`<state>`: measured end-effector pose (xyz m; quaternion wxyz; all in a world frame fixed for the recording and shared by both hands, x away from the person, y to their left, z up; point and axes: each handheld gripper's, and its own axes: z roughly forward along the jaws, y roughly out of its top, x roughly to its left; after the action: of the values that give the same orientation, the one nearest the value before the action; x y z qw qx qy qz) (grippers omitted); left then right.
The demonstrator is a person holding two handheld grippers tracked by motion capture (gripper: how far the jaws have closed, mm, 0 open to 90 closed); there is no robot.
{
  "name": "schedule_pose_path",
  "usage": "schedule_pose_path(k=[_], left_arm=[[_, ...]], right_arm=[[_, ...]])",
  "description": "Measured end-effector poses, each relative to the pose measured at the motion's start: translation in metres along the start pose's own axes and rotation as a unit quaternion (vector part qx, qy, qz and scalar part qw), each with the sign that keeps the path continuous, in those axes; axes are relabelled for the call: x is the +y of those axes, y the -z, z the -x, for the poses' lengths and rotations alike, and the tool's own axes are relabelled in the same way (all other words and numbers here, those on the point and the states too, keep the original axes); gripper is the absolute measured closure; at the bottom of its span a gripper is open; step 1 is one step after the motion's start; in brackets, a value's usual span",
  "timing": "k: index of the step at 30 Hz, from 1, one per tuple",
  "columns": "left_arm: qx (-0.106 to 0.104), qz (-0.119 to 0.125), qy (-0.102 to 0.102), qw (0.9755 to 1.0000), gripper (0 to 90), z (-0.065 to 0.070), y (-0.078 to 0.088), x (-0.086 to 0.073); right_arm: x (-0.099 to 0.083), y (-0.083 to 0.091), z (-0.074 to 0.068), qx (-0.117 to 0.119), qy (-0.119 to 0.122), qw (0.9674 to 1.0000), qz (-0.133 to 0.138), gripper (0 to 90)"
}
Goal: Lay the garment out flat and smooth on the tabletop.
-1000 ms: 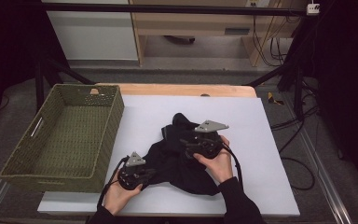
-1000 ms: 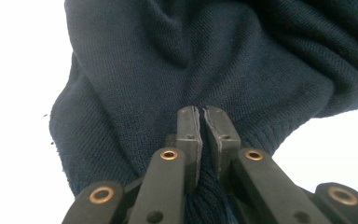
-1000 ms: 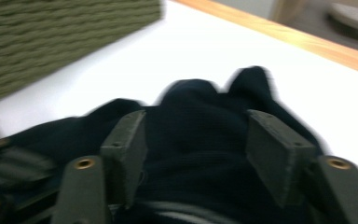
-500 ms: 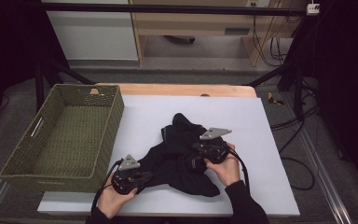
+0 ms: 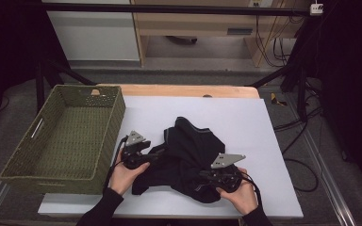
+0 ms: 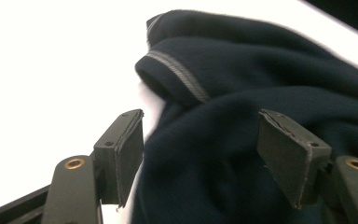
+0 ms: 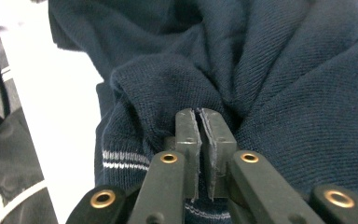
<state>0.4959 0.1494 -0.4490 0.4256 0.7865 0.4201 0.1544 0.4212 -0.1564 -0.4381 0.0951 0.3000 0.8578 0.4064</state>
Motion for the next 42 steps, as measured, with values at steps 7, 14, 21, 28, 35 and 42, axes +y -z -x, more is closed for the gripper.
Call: schedule_pose_path(k=[7,14,21,28,35,42], left_arm=[[-0.022,-0.061,-0.006,0.9979,55.5,-0.013,-0.02,-0.011],[-0.038,-0.057,0.0,0.9977,81.6,-0.013,-0.015,-0.017],[-0.046,-0.042,-0.012,0.998,83.6,-0.006,0.012,-0.019],[-0.06,-0.042,-0.016,0.9972,83.8,0.004,0.032,-0.033],[-0.06,-0.044,-0.006,0.9972,83.7,0.001,0.029,-0.035],[-0.062,-0.042,-0.007,0.9972,83.7,0.003,0.03,-0.035]], right_arm=[[0.014,0.011,0.013,-0.019,-0.02,0.9986,0.045,58.9],[0.031,0.005,0.069,-0.118,-0.095,0.9852,0.079,43.0],[0.014,-0.024,0.115,-0.172,-0.142,0.9747,0.011,40.3],[0.008,-0.044,0.121,-0.169,-0.138,0.9757,-0.022,47.9],[0.005,-0.045,0.125,-0.159,-0.149,0.9754,-0.033,85.0],[0.019,-0.01,0.12,-0.175,-0.137,0.9743,0.038,87.3]])
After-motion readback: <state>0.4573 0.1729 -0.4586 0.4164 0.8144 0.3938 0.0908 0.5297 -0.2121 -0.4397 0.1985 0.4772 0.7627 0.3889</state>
